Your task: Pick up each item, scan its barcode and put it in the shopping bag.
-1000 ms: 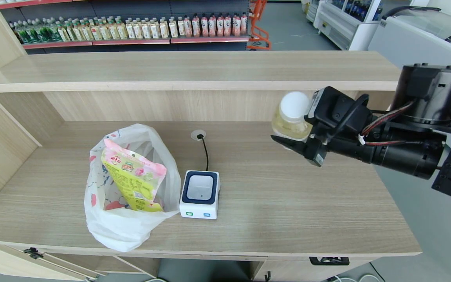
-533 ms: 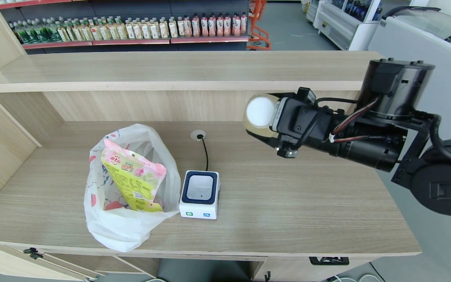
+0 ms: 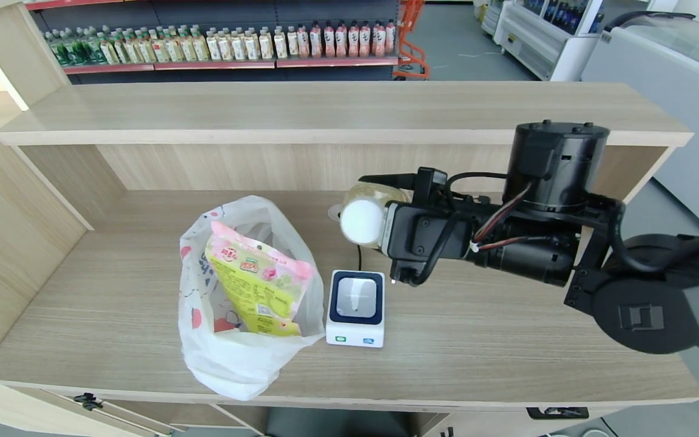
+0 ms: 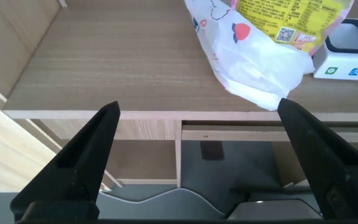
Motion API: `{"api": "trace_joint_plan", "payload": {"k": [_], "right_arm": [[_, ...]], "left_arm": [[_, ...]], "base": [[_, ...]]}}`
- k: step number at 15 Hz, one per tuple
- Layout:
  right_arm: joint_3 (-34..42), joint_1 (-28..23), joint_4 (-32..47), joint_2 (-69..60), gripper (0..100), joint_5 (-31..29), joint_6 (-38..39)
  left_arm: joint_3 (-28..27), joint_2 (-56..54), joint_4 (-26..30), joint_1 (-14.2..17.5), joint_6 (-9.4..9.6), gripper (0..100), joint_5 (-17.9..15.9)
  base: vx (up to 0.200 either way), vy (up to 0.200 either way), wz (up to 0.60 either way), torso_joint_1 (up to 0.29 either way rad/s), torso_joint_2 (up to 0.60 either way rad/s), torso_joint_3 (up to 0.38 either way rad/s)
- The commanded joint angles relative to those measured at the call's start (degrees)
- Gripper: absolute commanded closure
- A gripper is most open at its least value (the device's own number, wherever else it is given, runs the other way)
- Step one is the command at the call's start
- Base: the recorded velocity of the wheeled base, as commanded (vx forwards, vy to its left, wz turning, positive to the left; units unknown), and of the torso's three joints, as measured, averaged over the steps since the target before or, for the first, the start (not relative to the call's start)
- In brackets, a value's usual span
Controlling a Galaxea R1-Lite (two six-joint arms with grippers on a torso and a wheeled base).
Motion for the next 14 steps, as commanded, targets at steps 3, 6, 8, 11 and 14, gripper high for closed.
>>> {"api": "trace_joint_plan", "payload": {"k": [3, 6, 8, 11, 14], "right_arm": [[7.0, -0.1, -5.8, 2.7, 100, -0.1, -0.4], [12.6, -0.2, -13.7, 5.5, 100, 0.1, -0.3], [14.4, -1.2, -15.1, 7.2, 100, 0.3, -0.4], [14.3, -1.3, -17.8, 9.7, 100, 1.2, -0.4], [13.9, -1.5, -19.9, 11.9, 100, 1.6, -0.3]], "left_arm": [[0.0, 0.1, 0.0, 0.0, 0.11, 0, 0.0], [0.0, 0.1, 0.0, 0.0, 0.2, 0, 0.0], [0.0, 0.1, 0.0, 0.0, 0.11, 0, 0.0], [0.0, 0.1, 0.0, 0.0, 0.2, 0, 0.0], [0.0, 0.1, 0.0, 0.0, 0.11, 0, 0.0]], "base": [[0.0, 0.133, 0.0, 0.006, 0.0, 0.0], [0.0, 0.0, 0.0, 0.0, 0.0, 0.0], [0.0, 0.0, 0.0, 0.0, 0.0, 0.0], [0.0, 0.0, 0.0, 0.0, 0.0, 0.0], [0.0, 0.0, 0.0, 0.0, 0.0, 0.0]]}}
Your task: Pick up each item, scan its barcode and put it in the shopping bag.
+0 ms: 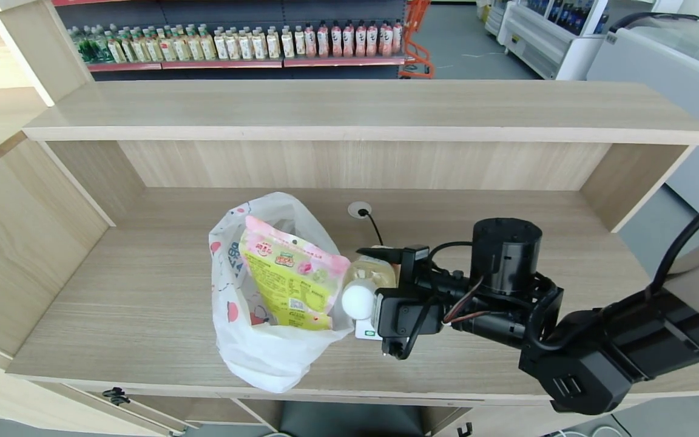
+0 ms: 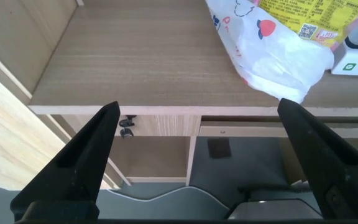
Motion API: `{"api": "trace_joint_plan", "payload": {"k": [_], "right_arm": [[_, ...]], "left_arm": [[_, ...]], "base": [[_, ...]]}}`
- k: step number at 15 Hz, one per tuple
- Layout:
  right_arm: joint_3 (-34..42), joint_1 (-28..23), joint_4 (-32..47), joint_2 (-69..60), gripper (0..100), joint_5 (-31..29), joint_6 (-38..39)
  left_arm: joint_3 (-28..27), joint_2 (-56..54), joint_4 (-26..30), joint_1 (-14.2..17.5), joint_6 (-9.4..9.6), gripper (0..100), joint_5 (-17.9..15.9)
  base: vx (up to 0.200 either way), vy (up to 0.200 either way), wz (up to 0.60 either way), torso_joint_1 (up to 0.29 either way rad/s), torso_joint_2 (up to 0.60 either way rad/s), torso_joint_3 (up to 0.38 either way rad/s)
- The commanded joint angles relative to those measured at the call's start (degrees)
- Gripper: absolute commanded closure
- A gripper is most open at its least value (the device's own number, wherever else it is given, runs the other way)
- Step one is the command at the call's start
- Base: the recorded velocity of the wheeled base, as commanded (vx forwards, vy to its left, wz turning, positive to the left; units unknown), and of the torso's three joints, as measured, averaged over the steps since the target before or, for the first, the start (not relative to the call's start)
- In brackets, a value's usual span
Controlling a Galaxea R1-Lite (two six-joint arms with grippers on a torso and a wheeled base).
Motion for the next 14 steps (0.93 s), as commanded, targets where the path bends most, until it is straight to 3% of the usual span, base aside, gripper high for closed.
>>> {"api": "trace_joint_plan", "payload": {"k": [1, 4, 14], "right_arm": [[-0.4, 0.0, -0.3, 2.1, 100, 0.3, 0.0], [-1.8, -0.1, -3.4, 5.0, 100, 1.0, 0.1], [-2.3, -1.8, -3.7, 6.8, 100, 1.1, 0.0]], "left_arm": [[0.0, 0.1, 0.0, 0.0, 0.0, 0, 0.0], [0.0, 0.1, 0.0, 0.0, 0.0, 0, 0.0], [0.0, 0.1, 0.0, 0.0, 0.0, 0, 0.0]], "base": [[0.0, 0.0, 0.0, 0.0, 0.0, 0.0], [0.0, 0.0, 0.0, 0.0, 0.0, 0.0], [0.0, 0.0, 0.0, 0.0, 0.0, 0.0]]}}
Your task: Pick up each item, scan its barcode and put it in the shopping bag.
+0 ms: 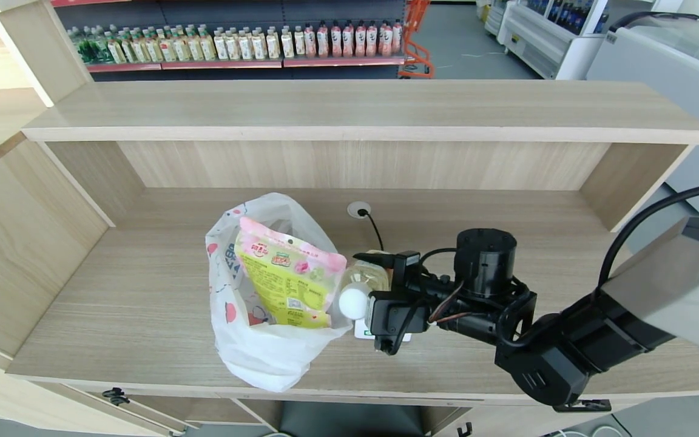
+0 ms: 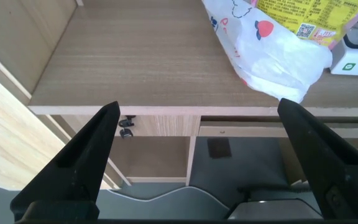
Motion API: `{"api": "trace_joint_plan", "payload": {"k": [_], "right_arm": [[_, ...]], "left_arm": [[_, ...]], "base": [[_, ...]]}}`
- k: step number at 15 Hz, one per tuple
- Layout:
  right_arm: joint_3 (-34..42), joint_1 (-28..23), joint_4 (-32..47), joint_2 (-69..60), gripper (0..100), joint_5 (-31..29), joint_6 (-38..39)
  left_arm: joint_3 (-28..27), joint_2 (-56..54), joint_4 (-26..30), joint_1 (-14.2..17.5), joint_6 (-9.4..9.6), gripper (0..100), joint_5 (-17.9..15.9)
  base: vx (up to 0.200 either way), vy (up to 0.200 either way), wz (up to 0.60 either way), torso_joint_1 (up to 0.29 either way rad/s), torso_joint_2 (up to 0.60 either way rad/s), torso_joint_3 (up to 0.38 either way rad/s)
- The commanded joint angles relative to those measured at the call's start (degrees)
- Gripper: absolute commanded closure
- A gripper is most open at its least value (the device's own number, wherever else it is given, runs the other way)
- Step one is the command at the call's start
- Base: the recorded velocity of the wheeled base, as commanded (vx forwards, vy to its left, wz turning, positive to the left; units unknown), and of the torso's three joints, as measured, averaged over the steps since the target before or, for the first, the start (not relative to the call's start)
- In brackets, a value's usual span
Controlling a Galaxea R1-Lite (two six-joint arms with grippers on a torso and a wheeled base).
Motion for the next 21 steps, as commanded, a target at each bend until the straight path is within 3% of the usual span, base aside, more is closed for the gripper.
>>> {"api": "trace_joint_plan", "payload": {"k": [1, 3, 5, 7, 8, 10, 12, 15, 19, 21], "right_arm": [[0.0, -0.1, 0.1, 0.4, 100, -0.1, 0.0], [-0.5, -0.1, 0.1, 0.2, 100, -0.1, 0.2], [-6.1, 1.5, 0.8, -1.0, 100, -0.6, 4.0], [-11.6, 4.0, 3.7, -5.0, 100, -4.3, 12.1], [-13.1, 4.8, 6.7, -8.1, 100, -8.9, 17.6], [-14.9, 5.4, 12.4, -13.2, 100, -17.8, 29.9], [-14.7, 4.8, 18.2, -16.6, 100, -22.0, 41.5], [-13.6, 4.0, 19.6, -17.3, 100, -23.1, 50.8], [-14.6, 4.0, 19.8, -17.6, 100, -23.2, 57.5], [-17.1, 4.0, 21.3, -17.6, 100, -23.2, 59.7]], "left_arm": [[0.0, 0.1, 0.0, 0.0, 0.0, 0, 0.0], [0.0, 0.1, 0.0, 0.0, 0.0, 0, 0.0], [0.0, 0.1, 0.0, 0.0, 0.09, 0, 0.0], [0.0, 0.1, 0.0, 0.0, 0.09, 0, 0.0], [0.0, 0.1, 0.0, 0.0, 0.09, 0, 0.0], [0.0, 0.1, 0.0, 0.0, 0.0, 0, 0.0], [0.0, 0.1, 0.0, 0.0, 0.0, 0, 0.0], [0.0, 0.1, 0.0, 0.0, 0.0, 0, 0.0], [0.0, 0.1, 0.0, 0.0, 0.0, 0, 0.0], [0.0, 0.1, 0.0, 0.0, 0.0, 0, 0.0]], "base": [[0.0, 0.0, 0.0, 0.0, 0.0, 0.0], [0.0, 0.0, 0.0, 0.0, 0.0, 0.0], [0.0, 0.0, 0.0, 0.0, 0.0, 0.0], [0.0, 0.0, 0.0, 0.0, 0.0, 0.0], [0.0, 0.0, 0.0, 0.0, 0.0, 0.0], [0.0, 0.0, 0.0, 0.0, 0.0, 0.0], [0.0, 0.0, 0.0, 0.0, 0.0, 0.0], [0.0, 0.0, 0.0, 0.0, 0.0, 0.0], [0.0, 0.0, 0.0, 0.0, 0.0, 0.0], [0.0, 0.2, 0.0, -0.01, 0.0, 0.0]]}}
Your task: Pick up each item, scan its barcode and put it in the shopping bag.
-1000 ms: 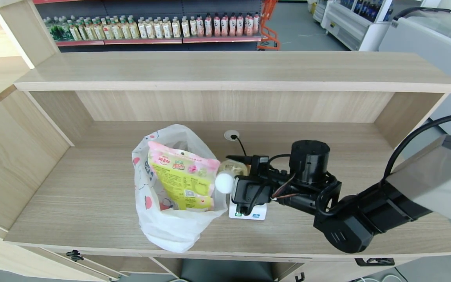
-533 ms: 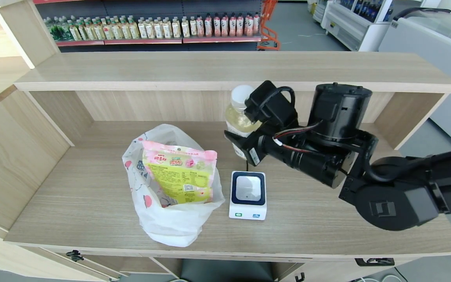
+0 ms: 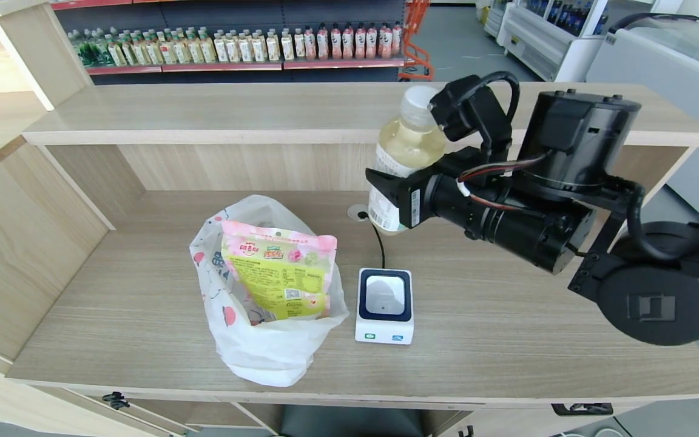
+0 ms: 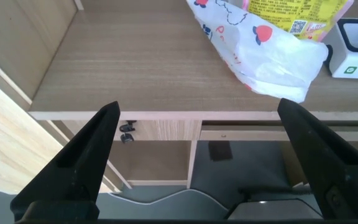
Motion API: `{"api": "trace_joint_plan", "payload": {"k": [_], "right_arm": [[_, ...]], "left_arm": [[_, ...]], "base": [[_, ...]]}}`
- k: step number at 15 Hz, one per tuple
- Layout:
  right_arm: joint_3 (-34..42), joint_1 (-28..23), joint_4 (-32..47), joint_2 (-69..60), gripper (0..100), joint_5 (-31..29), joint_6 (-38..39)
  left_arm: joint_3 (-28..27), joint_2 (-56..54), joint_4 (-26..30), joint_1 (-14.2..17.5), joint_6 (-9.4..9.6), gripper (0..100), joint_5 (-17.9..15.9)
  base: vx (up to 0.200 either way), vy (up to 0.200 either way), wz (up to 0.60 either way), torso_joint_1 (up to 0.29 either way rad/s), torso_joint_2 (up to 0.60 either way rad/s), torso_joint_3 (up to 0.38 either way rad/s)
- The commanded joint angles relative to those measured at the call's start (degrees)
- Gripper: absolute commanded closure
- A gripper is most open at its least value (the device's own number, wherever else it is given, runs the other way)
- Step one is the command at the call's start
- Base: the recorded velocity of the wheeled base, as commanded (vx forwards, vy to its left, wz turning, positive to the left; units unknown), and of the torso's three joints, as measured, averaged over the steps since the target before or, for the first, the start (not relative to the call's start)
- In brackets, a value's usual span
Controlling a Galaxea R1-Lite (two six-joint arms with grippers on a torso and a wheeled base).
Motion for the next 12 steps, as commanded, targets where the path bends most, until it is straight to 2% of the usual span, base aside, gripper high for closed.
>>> {"api": "trace_joint_plan", "payload": {"k": [1, 3, 8, 12], "right_arm": [[-3.4, 0.1, 2.4, -0.1, 100, 0.0, 1.8], [-7.3, 0.4, 5.1, 0.5, 100, -0.4, 3.6], [-12.5, 2.0, 6.2, 6.2, 100, -1.5, 3.4], [-14.0, 2.1, 5.8, 11.7, 100, -3.9, 0.2]], "left_arm": [[0.0, 0.1, 0.0, 0.0, 0.0, 0, 0.0], [0.0, 0.1, 0.0, 0.0, 0.0, 0, 0.0], [0.0, 0.1, 0.0, 0.0, 0.0, 0, 0.0], [0.0, 0.1, 0.0, 0.0, 0.0, 0, 0.0]], "base": [[0.0, 0.2, 0.0, 0.002, 0.0, 0.007], [0.0, 0.2, 0.0, 0.019, 0.0, 0.002], [0.0, 0.2, 0.0, 0.003, 0.0, 0.005], [0.0, 0.0, 0.0, 0.0, 0.0, 0.0]]}}
